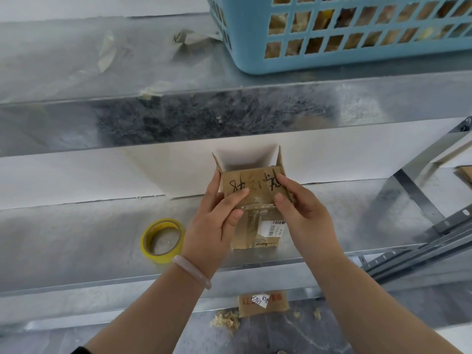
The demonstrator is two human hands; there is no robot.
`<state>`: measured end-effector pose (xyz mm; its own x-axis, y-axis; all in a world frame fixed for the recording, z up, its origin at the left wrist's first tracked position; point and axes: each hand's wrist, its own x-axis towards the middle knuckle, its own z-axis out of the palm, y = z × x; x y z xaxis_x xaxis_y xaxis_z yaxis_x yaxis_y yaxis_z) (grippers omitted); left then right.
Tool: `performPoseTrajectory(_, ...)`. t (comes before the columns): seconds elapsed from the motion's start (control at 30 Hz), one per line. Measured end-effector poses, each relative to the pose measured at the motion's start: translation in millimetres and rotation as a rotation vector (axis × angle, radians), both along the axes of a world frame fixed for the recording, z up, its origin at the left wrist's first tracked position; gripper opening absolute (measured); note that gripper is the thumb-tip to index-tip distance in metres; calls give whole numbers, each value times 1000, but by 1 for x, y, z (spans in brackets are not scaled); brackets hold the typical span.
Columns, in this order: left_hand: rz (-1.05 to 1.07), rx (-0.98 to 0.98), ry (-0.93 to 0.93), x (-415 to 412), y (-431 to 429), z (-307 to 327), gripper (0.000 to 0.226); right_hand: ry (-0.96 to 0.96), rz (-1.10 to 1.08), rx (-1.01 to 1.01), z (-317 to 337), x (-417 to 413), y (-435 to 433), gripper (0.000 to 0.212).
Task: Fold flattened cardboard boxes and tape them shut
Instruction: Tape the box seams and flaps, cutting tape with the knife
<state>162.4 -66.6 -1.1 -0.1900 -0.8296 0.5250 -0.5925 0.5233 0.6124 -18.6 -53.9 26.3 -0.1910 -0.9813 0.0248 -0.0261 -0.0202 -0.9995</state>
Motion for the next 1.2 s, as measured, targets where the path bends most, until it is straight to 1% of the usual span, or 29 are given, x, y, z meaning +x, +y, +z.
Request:
performPoseTrajectory(0.07, 7, 14, 13, 0, 0, -2, 34, 45, 1, 25, 1, -1, -4, 31)
performPoseTrajectory(0.2, 11, 44, 53, 0, -1, -2, 31, 164, -31, 41, -1, -1, -8, 30)
performPoseTrajectory(0.37, 13, 74, 113, -3, 0, 2, 29, 222, -82, -4, -3, -1, -11, 18)
performPoseTrajectory(0.47, 28, 80, 113, -1, 1, 1, 30, 257, -8, -33, -1, -5, -12, 15)
performPoseTrajectory(0.5, 29, 86, 114, -1, 1, 2, 30, 264, 37, -33, 0, -8, -13, 15)
performPoseTrajectory(0.57, 26, 98, 105, 1, 0, 2, 29, 276, 126, -23, -2, -14, -12, 28)
performPoseTrajectory(0.6, 25, 101, 95, 1, -1, 2, 29, 285, 153, -23, -4, -17, -12, 35)
performPoseTrajectory(0.67, 24, 101, 78, 1, 0, 1, 29, 290, 157, -35, -8, -20, -13, 41)
performPoseTrajectory(0.8, 22, 95, 58, 1, -1, 2, 30, 349, 182, -148, -8, -24, -16, 36)
performPoseTrajectory(0.93, -5, 81, 36, 3, -5, 7, 30, 390, 181, -287, -7, -34, -18, 23)
performPoseTrajectory(1.0, -17, 70, 23, 3, -6, 8, 29, 436, 158, -317, -9, -36, -21, 17)
performPoseTrajectory(1.1, -17, 84, 29, 2, -6, 5, 28, 414, 109, -322, -11, -32, -21, 30)
performPoseTrajectory(1.2, -11, 100, 50, 2, -4, 5, 27, 408, 71, -325, -12, -27, -18, 32)
